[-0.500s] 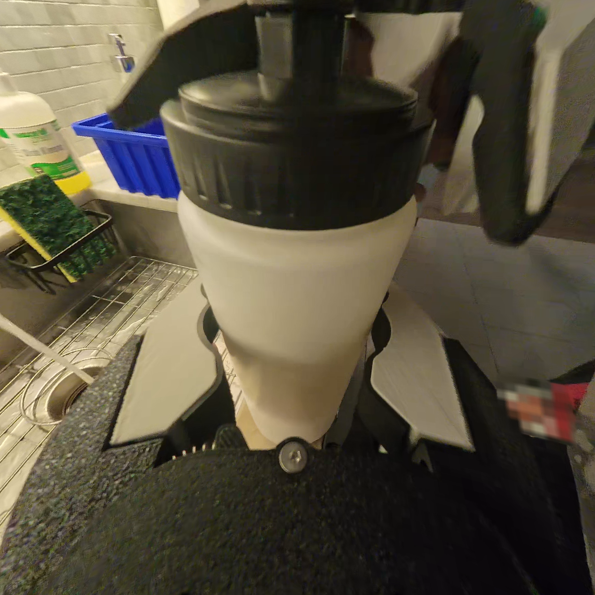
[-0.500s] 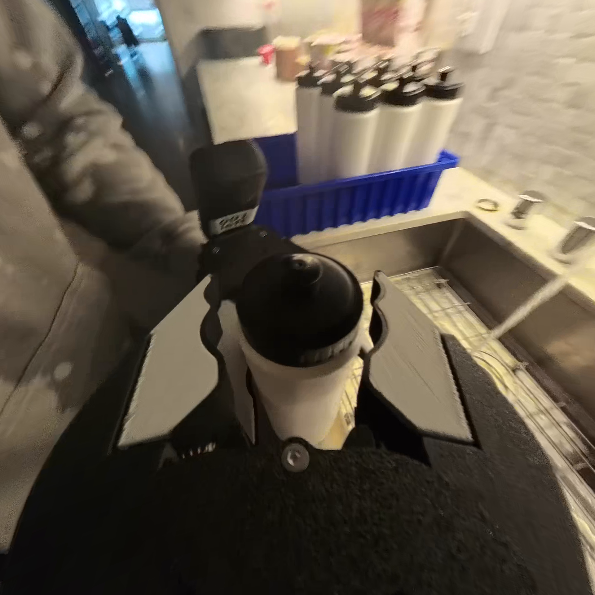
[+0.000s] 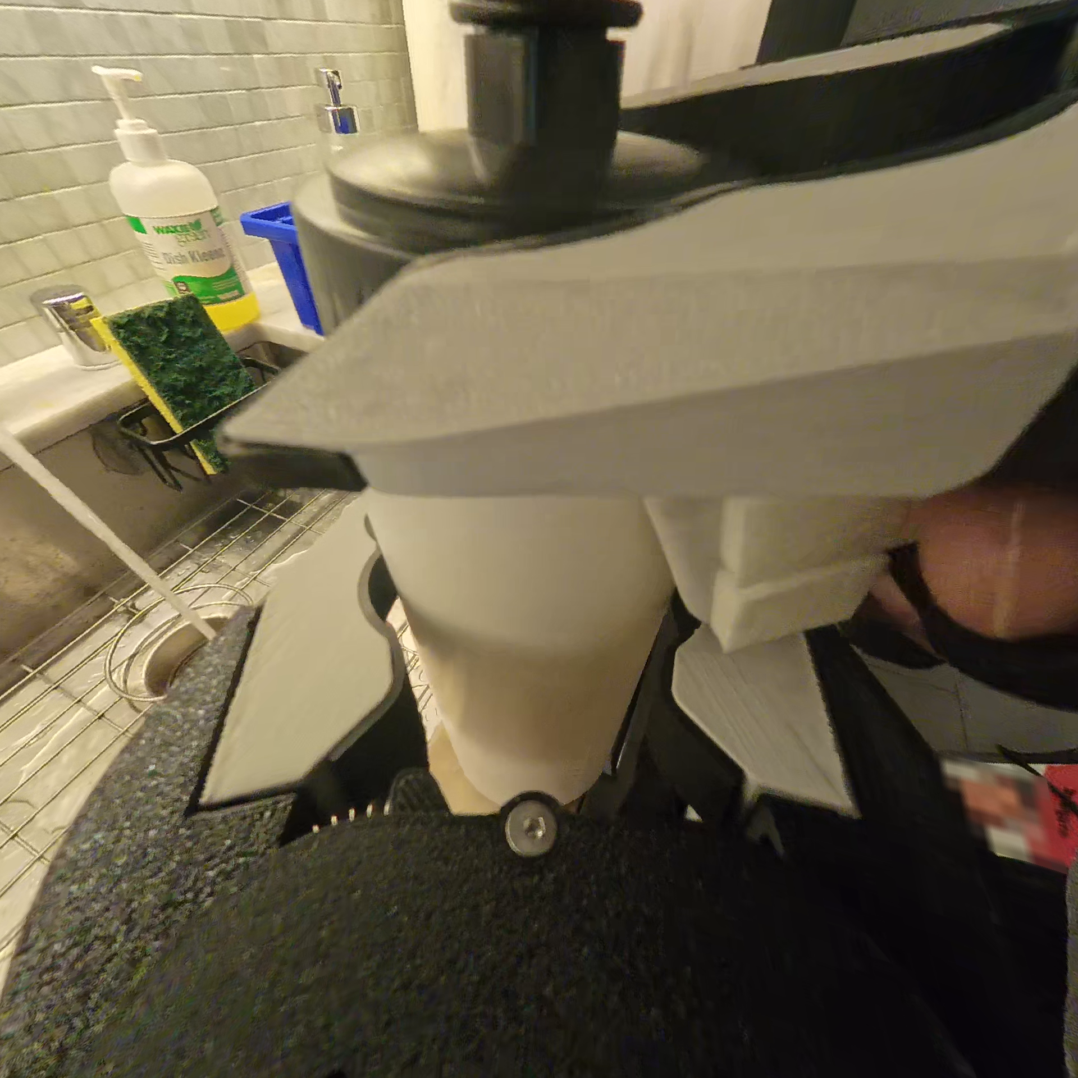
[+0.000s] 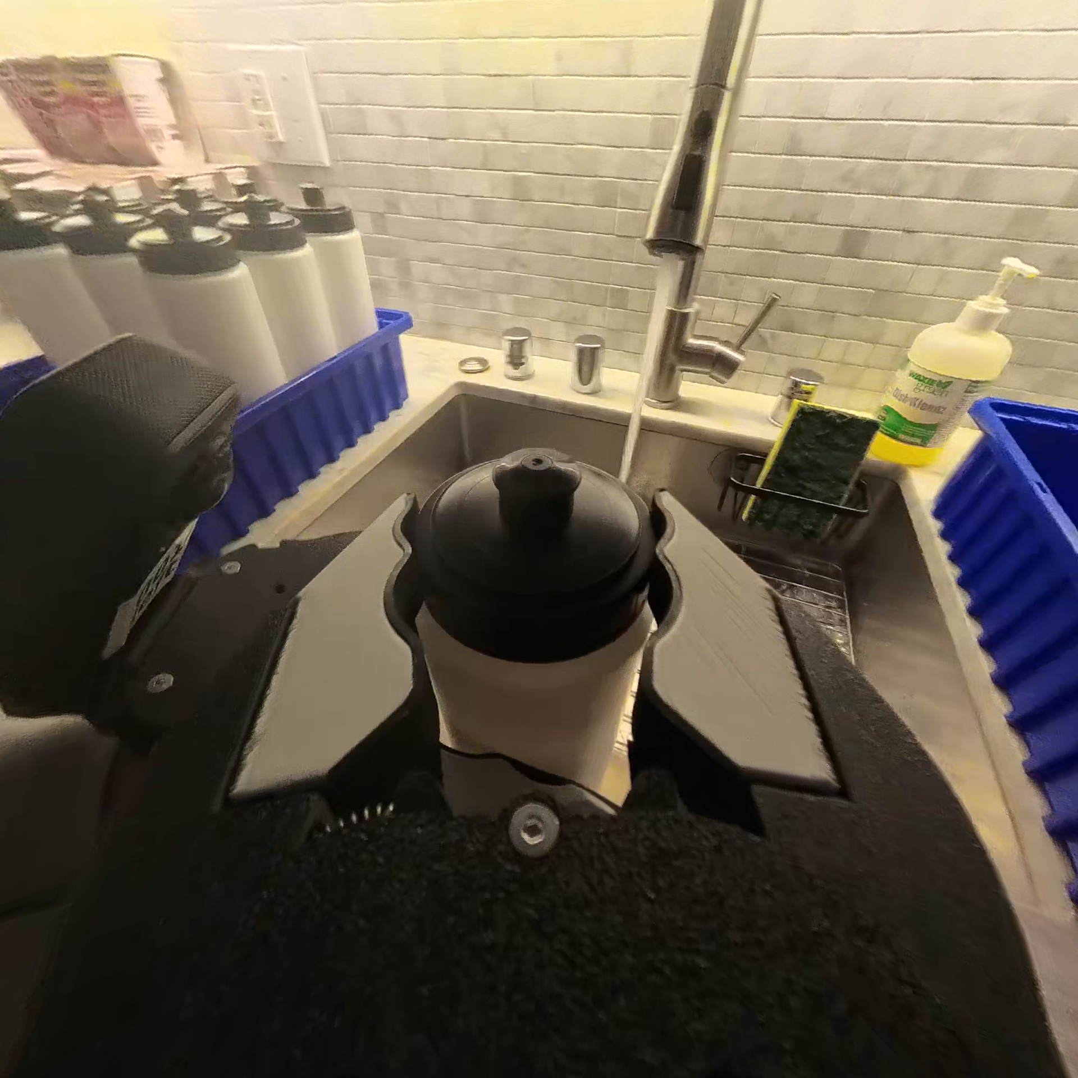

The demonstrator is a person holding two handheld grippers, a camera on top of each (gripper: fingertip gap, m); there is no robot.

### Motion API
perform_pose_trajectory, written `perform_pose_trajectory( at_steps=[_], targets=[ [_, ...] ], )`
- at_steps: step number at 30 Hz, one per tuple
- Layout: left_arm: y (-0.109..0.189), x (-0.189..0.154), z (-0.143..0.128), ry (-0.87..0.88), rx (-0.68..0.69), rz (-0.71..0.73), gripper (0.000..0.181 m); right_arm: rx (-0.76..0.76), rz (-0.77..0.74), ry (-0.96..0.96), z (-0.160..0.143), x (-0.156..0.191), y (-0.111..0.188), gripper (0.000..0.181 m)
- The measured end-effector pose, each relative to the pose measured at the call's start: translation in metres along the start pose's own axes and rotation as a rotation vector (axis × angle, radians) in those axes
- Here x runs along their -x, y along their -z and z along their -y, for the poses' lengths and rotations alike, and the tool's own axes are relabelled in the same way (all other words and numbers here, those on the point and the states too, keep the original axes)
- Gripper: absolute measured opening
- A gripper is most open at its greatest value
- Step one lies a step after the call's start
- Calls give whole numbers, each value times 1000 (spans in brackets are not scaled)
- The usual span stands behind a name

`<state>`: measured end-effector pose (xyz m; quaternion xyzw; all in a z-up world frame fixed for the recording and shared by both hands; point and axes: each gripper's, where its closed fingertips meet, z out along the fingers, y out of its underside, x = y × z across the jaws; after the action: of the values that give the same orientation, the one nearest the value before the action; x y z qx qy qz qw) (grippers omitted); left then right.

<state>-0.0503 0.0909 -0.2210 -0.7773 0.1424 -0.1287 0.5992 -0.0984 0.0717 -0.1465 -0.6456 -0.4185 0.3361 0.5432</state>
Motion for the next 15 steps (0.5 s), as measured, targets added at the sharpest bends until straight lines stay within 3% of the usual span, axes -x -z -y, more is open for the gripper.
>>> perform_pose_trajectory(
  at_steps=[3, 7, 9, 12, 15],
  targets=[
    [1, -1, 0, -1, 1, -31, 97, -29, 330, -13, 12, 12, 3, 81],
    [1, -6, -1, -25, 11, -105, 97, 43, 822, 183, 8, 28, 16, 81],
    [1, -9, -1, -35, 21, -136, 97, 78, 958, 265, 3, 38, 20, 78],
    [2, -8, -2, -31, 28, -159, 97, 62, 999, 272, 4, 45, 16, 75],
    [3, -7, -2, -18, 26, -152, 97, -6, 888, 230, 9, 45, 11, 70]
  ],
)
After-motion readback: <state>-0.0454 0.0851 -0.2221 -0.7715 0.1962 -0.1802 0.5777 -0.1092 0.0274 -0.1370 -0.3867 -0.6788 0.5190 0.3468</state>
